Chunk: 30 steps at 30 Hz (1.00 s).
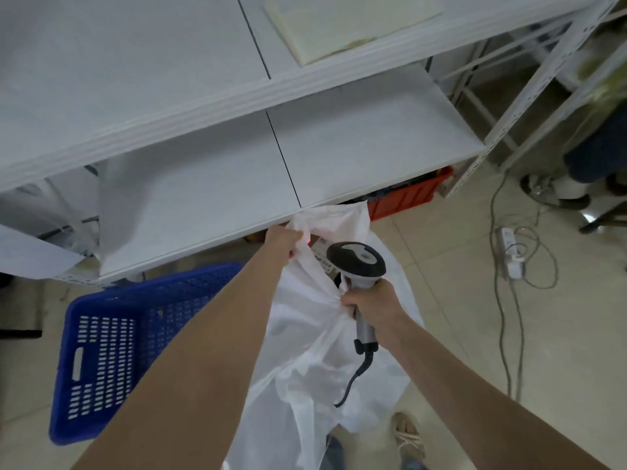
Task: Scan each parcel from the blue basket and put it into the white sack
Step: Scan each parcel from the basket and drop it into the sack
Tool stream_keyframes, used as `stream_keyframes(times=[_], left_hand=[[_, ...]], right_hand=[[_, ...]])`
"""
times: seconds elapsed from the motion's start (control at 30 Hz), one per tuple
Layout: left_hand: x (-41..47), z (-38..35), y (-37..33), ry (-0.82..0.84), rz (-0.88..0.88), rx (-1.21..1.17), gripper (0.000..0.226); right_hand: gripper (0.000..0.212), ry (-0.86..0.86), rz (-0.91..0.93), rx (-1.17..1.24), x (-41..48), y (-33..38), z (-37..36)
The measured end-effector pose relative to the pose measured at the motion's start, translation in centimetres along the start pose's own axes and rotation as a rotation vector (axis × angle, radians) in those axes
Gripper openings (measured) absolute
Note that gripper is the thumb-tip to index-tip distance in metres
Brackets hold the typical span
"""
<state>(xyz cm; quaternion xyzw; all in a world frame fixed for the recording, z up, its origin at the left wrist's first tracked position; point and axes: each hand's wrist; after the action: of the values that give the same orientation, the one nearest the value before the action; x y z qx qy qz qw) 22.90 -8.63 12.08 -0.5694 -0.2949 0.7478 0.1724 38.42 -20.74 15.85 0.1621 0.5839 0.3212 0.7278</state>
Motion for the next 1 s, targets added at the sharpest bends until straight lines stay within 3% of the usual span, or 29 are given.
stream_keyframes(times=[0.07, 0.2, 0.27, 0.37, 0.43, 0.57, 0.7, 0.9, 1.0], left_hand=[[-0.6, 0.2, -0.9, -0.007, -0.063, -0.079, 0.034], [-4.6, 2.4, -5.6, -0.005, -0.44, -0.191, 0.03], [-6.7, 4.3, -7.6, -0.027, -0.526, -0.262, 0.035], [-8.8, 7.8, -7.7, -0.029, -0.541, -0.29, 0.036], [-9.9, 8.8, -5.7, 0.001, -0.507, -0.208, 0.024], [-12.3, 6.9, -0.8, 0.142, -0.295, -0.234, 0.03], [-13.3, 4.9, 3.1, 0.329, -0.233, -0.028, 0.017], [-14.7, 5.7, 5.4, 0.351, -0.312, 0.207, 0.028], [-14.4, 8.4, 6.3, 0.349, -0.342, 0.448, 0.064]], right_hand=[[0.02, -0.028, -0.004, 0.012, 0.1, -0.2, 0.0], [0.018, -0.226, -0.019, 0.095, 0.6, 0.8, 0.2], [0.012, -0.305, -0.015, 0.138, 0.5, 1.5, 0.7], [0.015, -0.342, -0.022, 0.209, 0.3, 2.0, 1.6], [0.011, -0.316, -0.005, 0.224, -0.4, 2.5, 1.6], [0.017, -0.139, 0.076, 0.265, -1.6, 3.1, 0.0], [0.018, 0.011, 0.136, 0.364, -1.7, 2.8, -1.3], [0.027, -0.021, 0.02, 0.211, -1.7, 2.0, -2.8], [0.023, -0.09, 0.003, 0.123, -1.7, 1.7, -2.8]])
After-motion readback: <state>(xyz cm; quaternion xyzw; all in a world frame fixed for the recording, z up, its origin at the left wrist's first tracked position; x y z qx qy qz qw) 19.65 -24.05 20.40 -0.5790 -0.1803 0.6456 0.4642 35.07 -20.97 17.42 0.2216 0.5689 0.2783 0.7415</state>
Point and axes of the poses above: each hand's wrist, its own x-axis towards the middle knuckle, its own z-axis out of the back of the hand, y = z × x, and after that the axes turned 15 degrees about -x, right-handed
